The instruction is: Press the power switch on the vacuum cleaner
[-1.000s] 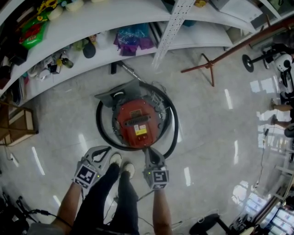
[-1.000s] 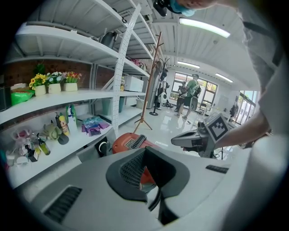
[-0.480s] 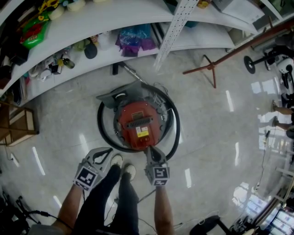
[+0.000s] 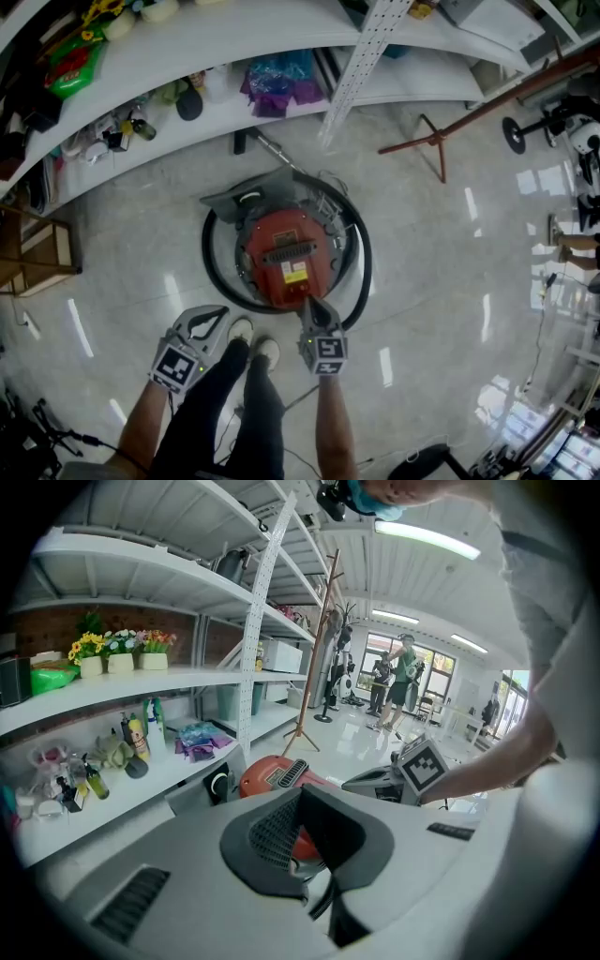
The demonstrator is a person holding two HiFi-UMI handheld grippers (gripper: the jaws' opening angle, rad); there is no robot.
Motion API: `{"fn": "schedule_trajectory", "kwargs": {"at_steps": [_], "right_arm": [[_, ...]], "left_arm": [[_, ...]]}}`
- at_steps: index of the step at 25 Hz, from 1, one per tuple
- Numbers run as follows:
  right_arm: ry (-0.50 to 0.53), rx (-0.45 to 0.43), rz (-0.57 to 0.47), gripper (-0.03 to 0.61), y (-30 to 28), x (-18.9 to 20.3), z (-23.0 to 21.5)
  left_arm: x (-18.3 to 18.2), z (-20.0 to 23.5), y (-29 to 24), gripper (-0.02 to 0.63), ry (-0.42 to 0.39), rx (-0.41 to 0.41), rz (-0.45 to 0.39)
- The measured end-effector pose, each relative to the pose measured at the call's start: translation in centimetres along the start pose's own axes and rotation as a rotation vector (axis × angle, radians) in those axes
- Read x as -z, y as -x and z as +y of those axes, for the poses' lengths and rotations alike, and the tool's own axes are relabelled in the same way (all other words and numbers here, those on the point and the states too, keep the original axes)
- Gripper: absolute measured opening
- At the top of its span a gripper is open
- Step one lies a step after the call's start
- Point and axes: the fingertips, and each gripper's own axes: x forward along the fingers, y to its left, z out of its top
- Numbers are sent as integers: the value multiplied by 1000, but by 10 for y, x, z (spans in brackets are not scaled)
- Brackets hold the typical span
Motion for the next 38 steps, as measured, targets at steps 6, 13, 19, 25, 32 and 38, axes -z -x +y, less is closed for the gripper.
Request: {"fn": "schedule_trajectory", "kwargs": {"at_steps": [6,13,19,25,32,38], "right_arm": [[-7,5,16,12,-7,4,-1],[-9,11,20,12,-16,7,-6],[-4,7,29,12,-20,10,-9],[7,6,29,12,-20,10,-8],[18,25,36,12,-21,11,-9],[15,40,49,12,-22,13,-13]], "left_arm": [[4,0,-1,-6,-1,4,11],[8,2,-2,-6,1,3,20],[11,0,-4,-6,6,3,27],[14,0,-4,-6,10,7,32],[19,0,-5,-6,19,10,40],[21,-4,-8,-6,23,14,38]]}}
